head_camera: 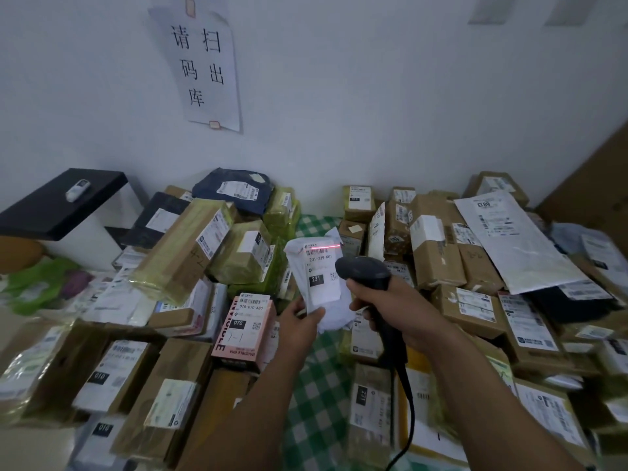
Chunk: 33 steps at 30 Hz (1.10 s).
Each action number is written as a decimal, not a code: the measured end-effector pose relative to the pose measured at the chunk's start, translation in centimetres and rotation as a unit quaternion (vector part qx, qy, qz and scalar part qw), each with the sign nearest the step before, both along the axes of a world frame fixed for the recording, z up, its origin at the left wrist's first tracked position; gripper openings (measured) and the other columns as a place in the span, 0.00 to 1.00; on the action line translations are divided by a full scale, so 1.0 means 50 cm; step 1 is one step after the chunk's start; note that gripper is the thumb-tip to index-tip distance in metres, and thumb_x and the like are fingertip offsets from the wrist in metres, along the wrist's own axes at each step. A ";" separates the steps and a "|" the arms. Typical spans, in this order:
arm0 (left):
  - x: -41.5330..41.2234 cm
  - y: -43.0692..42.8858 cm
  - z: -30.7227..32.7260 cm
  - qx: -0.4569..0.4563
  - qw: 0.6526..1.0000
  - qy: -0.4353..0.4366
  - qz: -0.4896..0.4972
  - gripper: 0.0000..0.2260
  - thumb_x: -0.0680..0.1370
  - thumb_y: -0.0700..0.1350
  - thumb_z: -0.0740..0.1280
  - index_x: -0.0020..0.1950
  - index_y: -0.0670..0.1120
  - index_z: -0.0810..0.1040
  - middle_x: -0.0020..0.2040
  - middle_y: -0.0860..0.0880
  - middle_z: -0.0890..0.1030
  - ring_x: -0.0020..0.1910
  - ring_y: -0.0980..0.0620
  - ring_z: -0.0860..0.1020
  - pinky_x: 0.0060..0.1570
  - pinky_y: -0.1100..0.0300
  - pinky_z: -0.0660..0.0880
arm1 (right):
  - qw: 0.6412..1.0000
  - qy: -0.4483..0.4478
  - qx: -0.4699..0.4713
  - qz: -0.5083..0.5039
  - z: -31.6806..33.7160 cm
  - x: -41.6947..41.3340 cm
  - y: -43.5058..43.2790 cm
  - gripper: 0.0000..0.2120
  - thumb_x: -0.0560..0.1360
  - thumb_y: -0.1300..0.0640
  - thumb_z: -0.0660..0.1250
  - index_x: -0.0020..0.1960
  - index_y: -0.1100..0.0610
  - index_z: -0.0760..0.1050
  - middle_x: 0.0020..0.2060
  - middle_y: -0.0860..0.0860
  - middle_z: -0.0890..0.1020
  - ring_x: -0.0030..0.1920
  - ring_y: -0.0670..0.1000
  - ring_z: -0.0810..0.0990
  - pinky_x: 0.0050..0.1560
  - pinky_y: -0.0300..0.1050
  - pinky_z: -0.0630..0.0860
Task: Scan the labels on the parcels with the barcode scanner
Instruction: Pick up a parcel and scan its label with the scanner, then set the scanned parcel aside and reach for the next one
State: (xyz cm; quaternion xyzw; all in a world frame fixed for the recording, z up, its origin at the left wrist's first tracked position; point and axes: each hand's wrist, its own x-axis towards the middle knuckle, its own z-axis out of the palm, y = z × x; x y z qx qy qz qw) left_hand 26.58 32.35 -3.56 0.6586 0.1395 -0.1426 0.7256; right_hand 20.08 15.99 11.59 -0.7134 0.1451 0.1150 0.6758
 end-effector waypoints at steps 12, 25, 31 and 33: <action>0.024 0.009 0.017 0.018 0.999 0.022 -0.017 0.23 0.77 0.43 0.74 0.71 0.54 0.76 0.65 0.50 0.81 0.62 0.46 0.80 0.64 0.44 0.77 | 1.000 0.001 -0.015 0.010 0.009 0.024 -0.007 0.09 0.80 0.52 0.71 0.59 0.50 0.80 0.38 0.51 0.86 0.35 0.48 0.76 0.36 0.43 0.76; 0.286 0.024 0.129 0.040 0.996 -0.043 0.067 0.11 0.77 0.48 0.73 0.60 0.53 0.82 0.58 0.50 0.84 0.56 0.45 0.83 0.60 0.42 0.80 | 0.998 -0.033 -0.050 0.011 0.002 0.225 -0.009 0.09 0.78 0.48 0.73 0.54 0.51 0.82 0.47 0.56 0.86 0.35 0.47 0.80 0.40 0.47 0.77; 0.523 0.041 0.204 0.085 0.995 -0.014 0.046 0.14 0.80 0.40 0.66 0.64 0.51 0.78 0.58 0.47 0.83 0.55 0.45 0.81 0.60 0.46 0.79 | 0.996 -0.033 -0.072 0.033 0.000 0.428 0.002 0.11 0.79 0.48 0.72 0.53 0.55 0.82 0.48 0.56 0.87 0.35 0.48 0.80 0.42 0.48 0.78; 0.589 0.050 0.217 0.120 0.992 -0.022 0.032 0.15 0.81 0.39 0.63 0.66 0.49 0.77 0.60 0.47 0.81 0.57 0.44 0.79 0.60 0.47 0.79 | 0.997 -0.031 -0.068 0.031 -0.013 0.482 0.003 0.09 0.79 0.48 0.72 0.52 0.54 0.82 0.49 0.56 0.87 0.34 0.49 0.79 0.41 0.49 0.78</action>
